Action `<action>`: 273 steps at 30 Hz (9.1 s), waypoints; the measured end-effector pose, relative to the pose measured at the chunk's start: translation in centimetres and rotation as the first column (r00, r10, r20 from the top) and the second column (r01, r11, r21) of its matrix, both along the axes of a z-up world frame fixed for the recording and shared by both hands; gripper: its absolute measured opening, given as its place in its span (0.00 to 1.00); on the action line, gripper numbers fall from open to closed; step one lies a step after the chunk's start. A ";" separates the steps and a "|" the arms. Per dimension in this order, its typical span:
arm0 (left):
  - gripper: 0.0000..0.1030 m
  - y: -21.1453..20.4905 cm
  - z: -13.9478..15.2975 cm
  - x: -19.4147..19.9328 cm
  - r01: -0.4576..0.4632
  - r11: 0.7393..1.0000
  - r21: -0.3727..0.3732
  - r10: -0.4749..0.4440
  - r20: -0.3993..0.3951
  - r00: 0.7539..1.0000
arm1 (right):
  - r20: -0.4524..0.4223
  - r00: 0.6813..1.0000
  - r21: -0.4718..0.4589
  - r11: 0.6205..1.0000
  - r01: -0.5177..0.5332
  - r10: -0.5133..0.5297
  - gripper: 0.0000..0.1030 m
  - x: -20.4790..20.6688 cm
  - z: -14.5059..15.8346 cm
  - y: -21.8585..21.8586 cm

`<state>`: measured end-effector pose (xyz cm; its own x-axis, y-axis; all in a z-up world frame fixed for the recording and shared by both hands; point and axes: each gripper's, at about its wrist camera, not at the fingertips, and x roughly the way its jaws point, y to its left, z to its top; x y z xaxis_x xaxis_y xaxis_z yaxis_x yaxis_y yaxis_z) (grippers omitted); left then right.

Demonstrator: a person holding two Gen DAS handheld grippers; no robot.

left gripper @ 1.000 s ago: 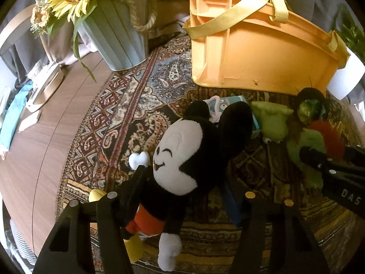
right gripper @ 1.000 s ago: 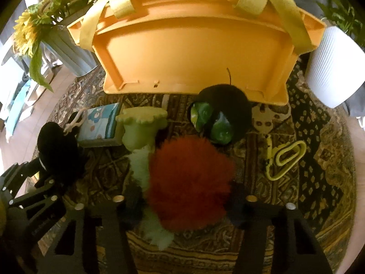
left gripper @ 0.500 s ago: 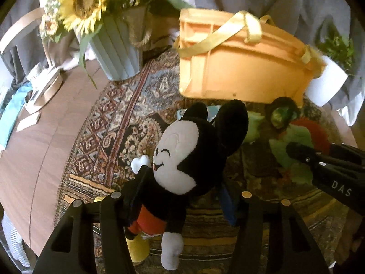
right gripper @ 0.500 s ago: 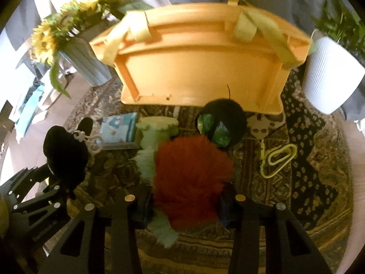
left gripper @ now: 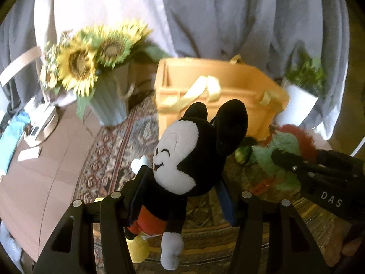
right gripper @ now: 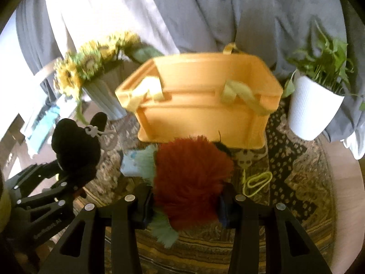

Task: Organize soft objects
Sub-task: 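Lift both held toys and carry them over the orange crate, then lower Mickey and the red pompom into the crate and open both tools, then withdraw both tools from the crate back over the rug, then move the left tool to the black green-eyed ball while the right tool approaches the yellow clip, then grasp the black ball with the left tool while the right tool grasps the yellow clip, then carry both held toys over the crate, lower them in and open both tools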

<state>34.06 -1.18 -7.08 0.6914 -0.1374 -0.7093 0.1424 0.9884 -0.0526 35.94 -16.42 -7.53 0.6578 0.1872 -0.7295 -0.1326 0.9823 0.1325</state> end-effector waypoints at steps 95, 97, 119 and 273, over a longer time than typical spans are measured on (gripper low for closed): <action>0.88 -3.1 6.9 17.7 0.108 0.991 0.080 -0.115 0.088 0.989 | 0.093 0.985 0.010 0.989 0.148 -0.149 0.66 16.9 8.0 -4.3; 0.89 -3.0 7.5 16.7 0.102 0.991 0.088 -0.112 0.115 0.987 | 0.113 0.982 0.005 0.988 0.153 -0.152 0.66 16.0 8.5 -4.1; 0.99 -4.0 6.2 8.8 0.178 0.984 0.010 -0.178 0.144 0.974 | 0.242 0.943 -0.018 0.971 0.238 -0.227 0.72 6.6 9.4 -5.0; 0.51 -1.5 7.0 14.2 0.135 0.990 -0.037 -0.127 0.182 0.975 | 0.179 0.982 0.001 0.998 0.056 -0.055 0.53 13.6 8.1 -1.9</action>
